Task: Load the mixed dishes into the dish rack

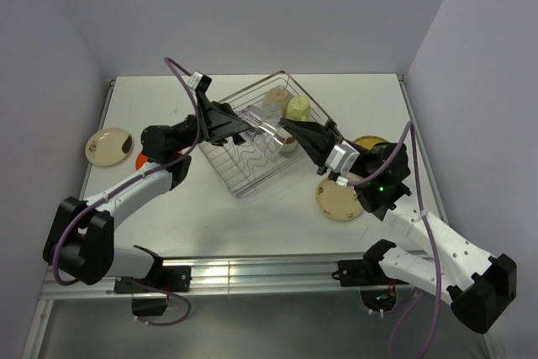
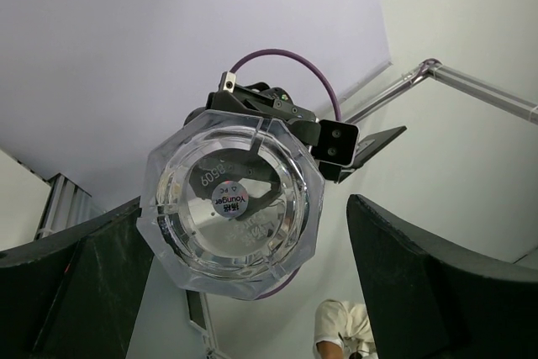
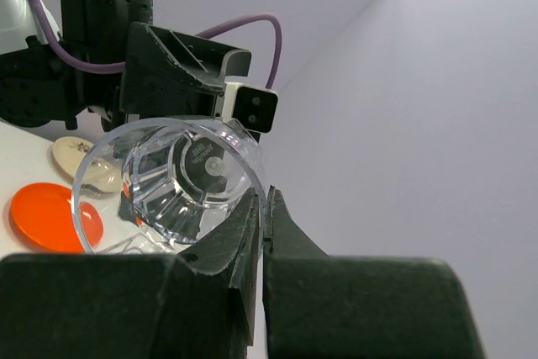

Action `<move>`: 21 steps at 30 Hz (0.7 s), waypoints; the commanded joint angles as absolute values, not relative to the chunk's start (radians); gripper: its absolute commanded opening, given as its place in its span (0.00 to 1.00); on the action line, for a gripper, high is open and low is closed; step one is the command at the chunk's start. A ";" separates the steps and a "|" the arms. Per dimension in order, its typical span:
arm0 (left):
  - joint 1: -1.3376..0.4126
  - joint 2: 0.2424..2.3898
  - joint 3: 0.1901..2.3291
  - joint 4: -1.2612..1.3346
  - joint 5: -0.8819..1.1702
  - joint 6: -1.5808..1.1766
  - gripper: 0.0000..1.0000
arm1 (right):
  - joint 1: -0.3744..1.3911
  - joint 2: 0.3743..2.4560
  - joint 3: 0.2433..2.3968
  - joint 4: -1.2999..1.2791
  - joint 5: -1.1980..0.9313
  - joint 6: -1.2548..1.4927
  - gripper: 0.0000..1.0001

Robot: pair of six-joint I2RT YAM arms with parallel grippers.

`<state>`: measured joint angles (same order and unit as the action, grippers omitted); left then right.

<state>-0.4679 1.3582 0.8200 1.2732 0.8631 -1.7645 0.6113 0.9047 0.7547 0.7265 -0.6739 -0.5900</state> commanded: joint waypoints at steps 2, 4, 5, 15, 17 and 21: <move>-0.469 1.330 0.876 1.322 0.838 -1.727 0.95 | 0.618 0.896 0.732 0.767 -0.646 -0.620 0.00; -0.469 1.327 0.879 1.296 0.833 -1.717 0.93 | 0.620 0.897 0.729 0.761 -0.641 -0.618 0.00; -0.469 1.325 0.877 1.290 0.833 -1.715 0.93 | 0.620 0.897 0.727 0.762 -0.638 -0.617 0.00; -0.469 1.327 0.885 1.249 0.813 -1.712 0.90 | 0.623 0.893 0.701 0.755 -0.640 -0.638 0.00; -0.469 1.328 0.887 1.238 0.805 -1.718 0.88 | 0.626 0.894 0.700 0.753 -0.638 -0.653 0.00; -0.469 1.335 0.887 1.235 0.792 -1.729 0.84 | 0.627 0.896 0.693 0.746 -0.637 -0.672 0.00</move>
